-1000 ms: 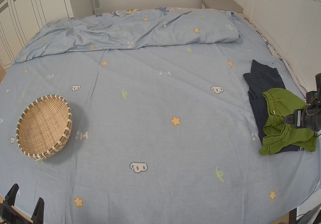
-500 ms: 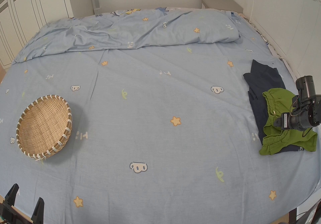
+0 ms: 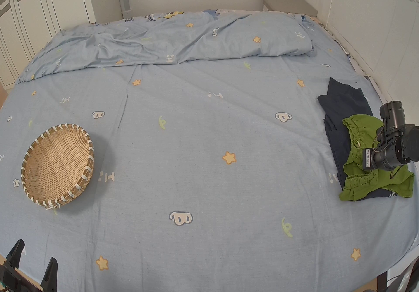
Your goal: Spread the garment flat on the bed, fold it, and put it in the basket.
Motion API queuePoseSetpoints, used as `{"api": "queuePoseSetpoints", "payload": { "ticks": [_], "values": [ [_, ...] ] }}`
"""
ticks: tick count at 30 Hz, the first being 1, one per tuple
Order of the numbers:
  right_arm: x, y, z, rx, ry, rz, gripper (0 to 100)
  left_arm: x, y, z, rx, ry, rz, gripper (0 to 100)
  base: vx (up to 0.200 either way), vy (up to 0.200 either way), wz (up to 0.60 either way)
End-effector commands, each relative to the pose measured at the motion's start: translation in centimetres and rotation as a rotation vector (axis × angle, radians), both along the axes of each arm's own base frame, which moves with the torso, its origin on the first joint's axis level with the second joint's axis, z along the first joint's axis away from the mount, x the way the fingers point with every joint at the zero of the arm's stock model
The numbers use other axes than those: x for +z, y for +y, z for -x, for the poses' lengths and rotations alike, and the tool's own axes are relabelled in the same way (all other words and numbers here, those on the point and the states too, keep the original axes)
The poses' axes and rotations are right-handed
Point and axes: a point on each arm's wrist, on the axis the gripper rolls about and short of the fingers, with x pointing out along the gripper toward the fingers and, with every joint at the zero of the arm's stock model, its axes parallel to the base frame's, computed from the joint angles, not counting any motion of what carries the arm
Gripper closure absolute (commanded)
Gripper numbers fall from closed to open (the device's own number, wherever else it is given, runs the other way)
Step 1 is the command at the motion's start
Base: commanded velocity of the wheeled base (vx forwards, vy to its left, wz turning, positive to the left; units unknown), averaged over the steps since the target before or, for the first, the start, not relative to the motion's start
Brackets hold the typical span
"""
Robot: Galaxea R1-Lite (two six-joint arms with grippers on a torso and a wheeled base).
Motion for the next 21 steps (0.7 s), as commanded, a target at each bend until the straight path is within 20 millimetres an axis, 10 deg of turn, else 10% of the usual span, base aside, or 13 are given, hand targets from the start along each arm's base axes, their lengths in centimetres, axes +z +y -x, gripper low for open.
{"api": "queuePoseSetpoints", "payload": {
  "ticks": [1, 21],
  "values": [
    [0.9, 0.1, -0.3, 0.010, -0.026, -0.003, 100, -0.5, 0.0, 0.0, -0.001, -0.001, 0.000, 0, 0.000, 0.000, 0.00],
    [14.9, 6.7, 5.9, 0.372, -0.158, -0.371, 100, -0.5, 0.0, 0.0, -0.001, 0.001, 0.000, 0, 0.000, 0.000, 0.00]
  ]
}}
